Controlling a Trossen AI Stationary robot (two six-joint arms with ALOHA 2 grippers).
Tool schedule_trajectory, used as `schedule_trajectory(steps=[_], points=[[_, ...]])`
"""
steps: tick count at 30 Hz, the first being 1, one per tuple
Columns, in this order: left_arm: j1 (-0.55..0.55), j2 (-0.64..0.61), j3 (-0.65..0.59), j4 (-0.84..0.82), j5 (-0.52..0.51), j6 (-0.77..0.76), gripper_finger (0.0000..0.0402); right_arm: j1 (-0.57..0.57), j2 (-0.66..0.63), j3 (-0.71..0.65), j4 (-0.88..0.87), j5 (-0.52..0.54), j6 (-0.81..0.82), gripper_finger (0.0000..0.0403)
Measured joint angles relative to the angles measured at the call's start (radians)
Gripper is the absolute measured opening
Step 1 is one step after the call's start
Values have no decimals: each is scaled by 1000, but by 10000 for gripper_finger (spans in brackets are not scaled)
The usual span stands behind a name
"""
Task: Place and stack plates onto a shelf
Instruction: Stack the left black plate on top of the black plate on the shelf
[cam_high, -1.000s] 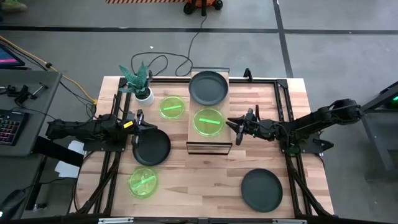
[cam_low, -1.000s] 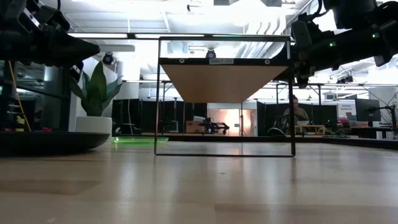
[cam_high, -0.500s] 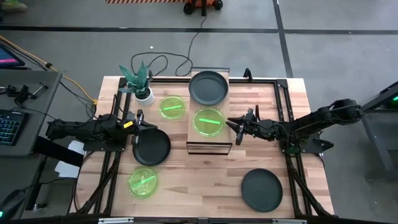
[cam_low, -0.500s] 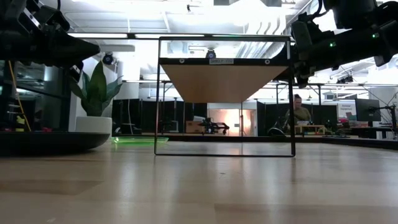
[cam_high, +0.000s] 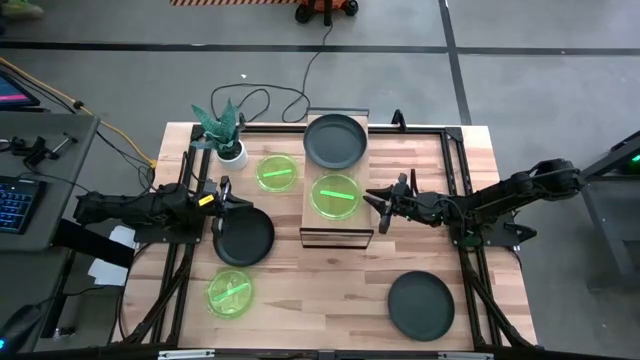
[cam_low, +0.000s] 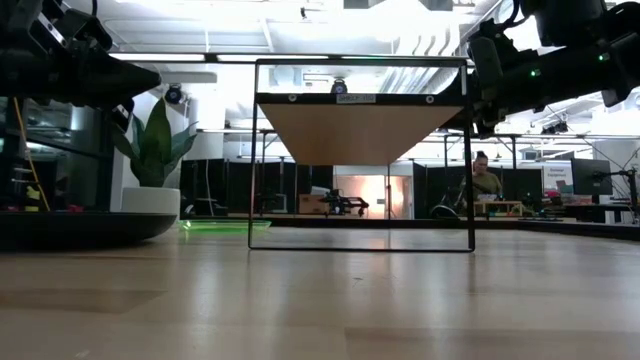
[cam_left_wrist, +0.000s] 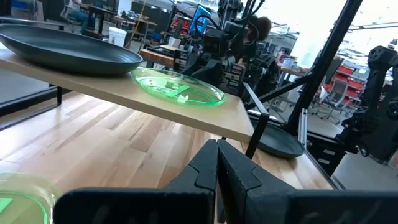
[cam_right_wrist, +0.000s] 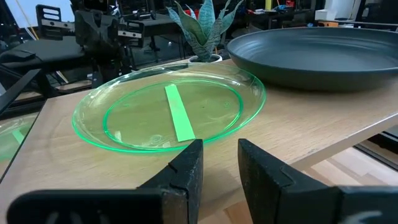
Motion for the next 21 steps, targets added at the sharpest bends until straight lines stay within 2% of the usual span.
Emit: schedule_trajectory(steps=[3,10,12,15,18,21], points=[[3,0,0,12,-56,23,1,0,0,0,0,0,-3,89],[3,0,0,117,-67,16,1,0,0,0,12,0,-26,89],[3,0,0,166,-109,34,1,0,0,0,19,0,-25,89],[3,0,0,247,-180,-17,1,0,-1,0,24,0,-22,89],[3,15,2,286,-166,-37,1,0,-1,0,29,0,-21,89],[3,93,22,250,-91,-31,1,0,-1,0,36,0,-21,89]])
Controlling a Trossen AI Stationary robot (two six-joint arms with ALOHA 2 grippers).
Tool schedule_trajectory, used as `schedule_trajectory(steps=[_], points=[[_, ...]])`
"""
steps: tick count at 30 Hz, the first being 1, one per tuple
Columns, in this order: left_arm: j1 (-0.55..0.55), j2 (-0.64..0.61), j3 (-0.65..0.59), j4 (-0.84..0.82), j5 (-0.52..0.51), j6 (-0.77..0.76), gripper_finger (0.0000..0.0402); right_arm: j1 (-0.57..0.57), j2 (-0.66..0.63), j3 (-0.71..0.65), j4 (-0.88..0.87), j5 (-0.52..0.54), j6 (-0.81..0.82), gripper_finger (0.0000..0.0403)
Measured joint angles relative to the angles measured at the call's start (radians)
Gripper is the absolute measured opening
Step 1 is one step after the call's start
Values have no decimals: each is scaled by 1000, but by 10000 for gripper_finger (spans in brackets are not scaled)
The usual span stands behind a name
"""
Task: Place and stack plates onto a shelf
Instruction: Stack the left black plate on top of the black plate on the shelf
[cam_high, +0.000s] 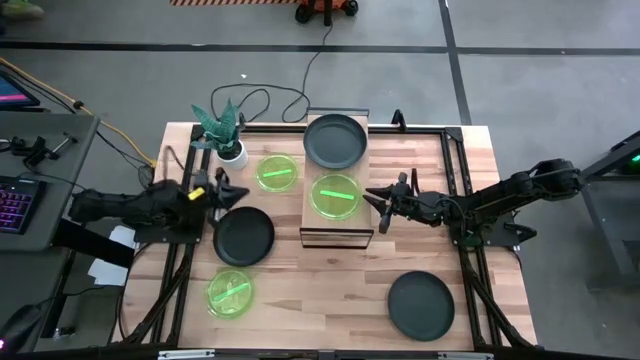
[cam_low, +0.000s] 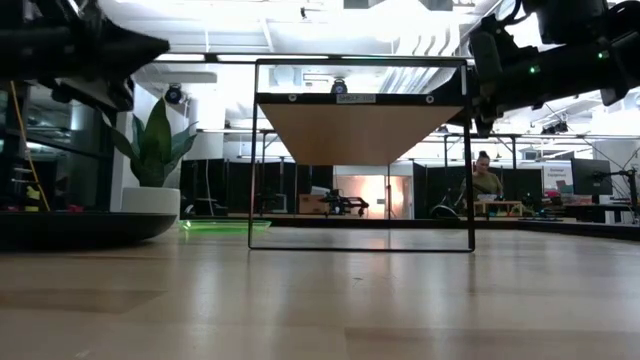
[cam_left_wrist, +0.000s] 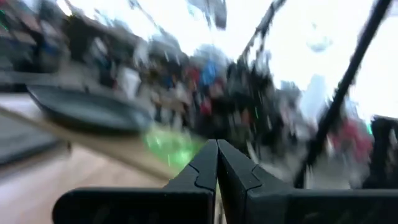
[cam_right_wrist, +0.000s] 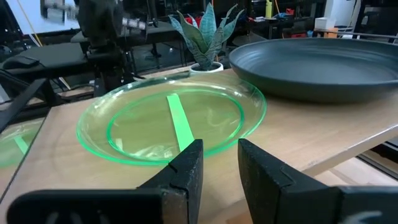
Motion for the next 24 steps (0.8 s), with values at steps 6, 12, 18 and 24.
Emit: schedule_trajectory(steps=[6,12,18,24], points=[[0,287,163,-252,48,33,8,0,0,0,1,0,-1,89],[2,582,389,-560,-50,130,54,0,0,0,1,0,-1,89],[21,832,493,-710,-69,241,123,0,0,0,-1,0,2,89],[80,1042,495,-716,86,439,155,0,0,0,-14,0,2,89]])
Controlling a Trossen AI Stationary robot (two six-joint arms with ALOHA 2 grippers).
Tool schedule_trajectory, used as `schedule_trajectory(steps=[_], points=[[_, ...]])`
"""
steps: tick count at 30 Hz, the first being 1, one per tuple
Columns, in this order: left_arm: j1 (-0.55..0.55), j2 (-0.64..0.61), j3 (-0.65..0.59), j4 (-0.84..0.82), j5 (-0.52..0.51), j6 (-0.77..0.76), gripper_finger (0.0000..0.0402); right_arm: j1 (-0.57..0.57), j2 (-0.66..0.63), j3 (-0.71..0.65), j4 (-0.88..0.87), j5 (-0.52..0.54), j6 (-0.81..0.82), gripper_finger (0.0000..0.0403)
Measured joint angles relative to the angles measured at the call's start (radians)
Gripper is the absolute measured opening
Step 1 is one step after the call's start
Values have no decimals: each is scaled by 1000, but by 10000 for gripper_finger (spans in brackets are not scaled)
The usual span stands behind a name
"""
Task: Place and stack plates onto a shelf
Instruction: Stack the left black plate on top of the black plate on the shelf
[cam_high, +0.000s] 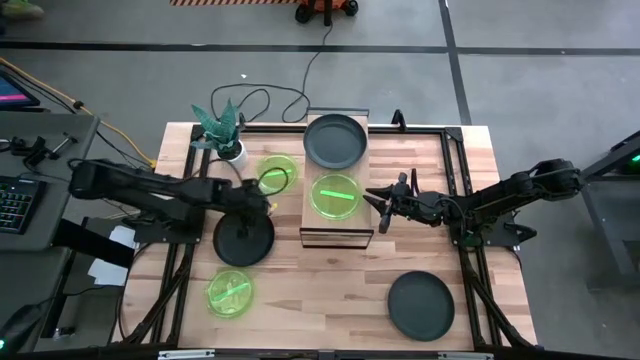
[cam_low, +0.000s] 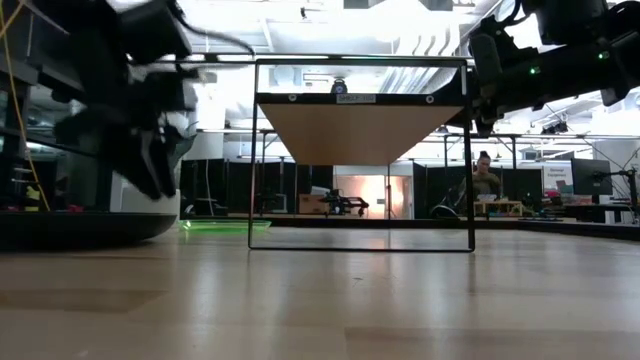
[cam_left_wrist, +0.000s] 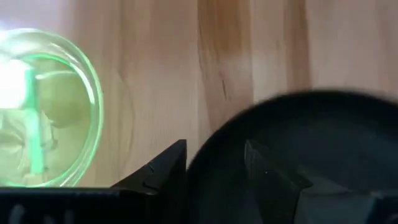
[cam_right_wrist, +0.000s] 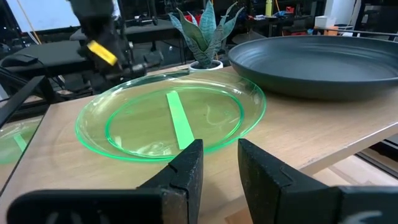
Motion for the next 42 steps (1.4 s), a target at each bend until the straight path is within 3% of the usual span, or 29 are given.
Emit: schedule_trajectory(steps=[7,18,23,26,28,34,42], points=[[71,140,0,86,19,184,153,0,0,0,-1,0,0,89],[111,193,1,72,100,231,151,0,0,0,-8,0,7,89],[110,192,8,59,94,220,105,0,0,0,-8,0,27,89],[110,189,52,-15,77,207,37,0,0,0,-9,0,27,89],[110,189,96,-76,78,191,14,0,0,0,-9,0,27,89],[110,189,266,-301,60,142,4,0,0,0,-10,0,27,89],[109,190,559,-746,50,45,1,0,0,0,-32,0,29,89]])
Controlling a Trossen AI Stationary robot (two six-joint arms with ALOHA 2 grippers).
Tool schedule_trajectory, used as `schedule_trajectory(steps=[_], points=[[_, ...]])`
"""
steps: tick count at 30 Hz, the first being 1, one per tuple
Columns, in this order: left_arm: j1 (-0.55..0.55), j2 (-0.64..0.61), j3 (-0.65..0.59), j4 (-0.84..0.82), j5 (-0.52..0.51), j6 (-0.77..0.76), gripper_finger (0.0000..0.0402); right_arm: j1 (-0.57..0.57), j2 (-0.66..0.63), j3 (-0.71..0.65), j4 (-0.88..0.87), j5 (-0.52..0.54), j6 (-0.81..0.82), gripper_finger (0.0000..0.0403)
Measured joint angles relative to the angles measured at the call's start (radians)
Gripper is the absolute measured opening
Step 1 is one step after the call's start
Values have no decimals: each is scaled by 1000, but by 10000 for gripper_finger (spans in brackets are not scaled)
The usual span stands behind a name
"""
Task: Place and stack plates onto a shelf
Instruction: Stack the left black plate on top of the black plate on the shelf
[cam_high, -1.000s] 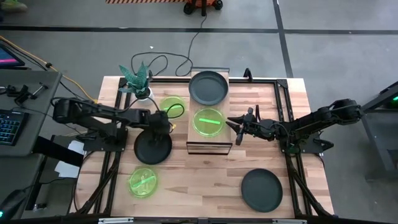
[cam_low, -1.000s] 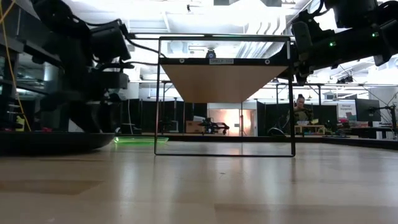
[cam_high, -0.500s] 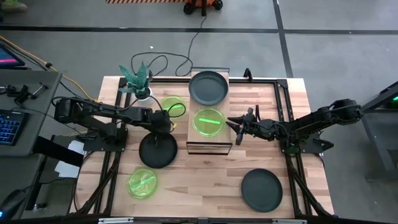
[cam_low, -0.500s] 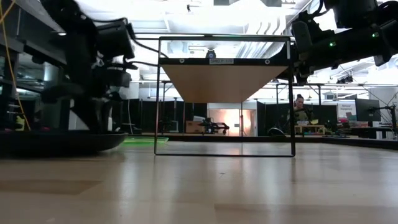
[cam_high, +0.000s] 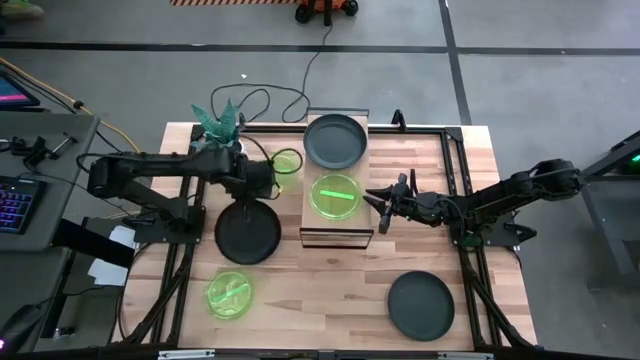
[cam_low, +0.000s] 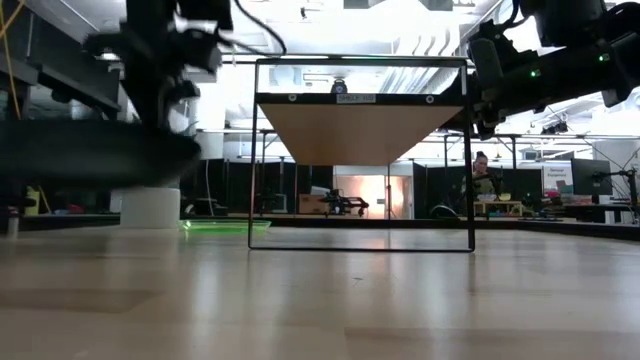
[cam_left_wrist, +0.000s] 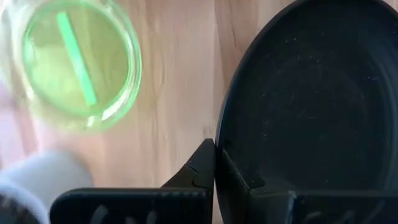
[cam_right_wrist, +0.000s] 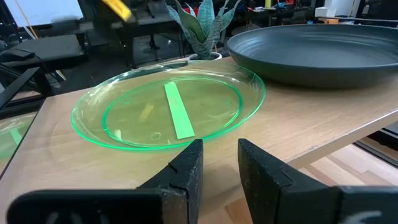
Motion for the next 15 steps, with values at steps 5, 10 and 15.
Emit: schedule_trajectory(steps=[5,10,15], points=[[0,-1,227,-224,4,-41,1,0,0,0,0,0,1,89],[9,-2,470,-209,-57,-23,1,0,0,0,0,0,1,89],[88,18,597,71,-179,2,1,0,0,0,0,0,18,89]])
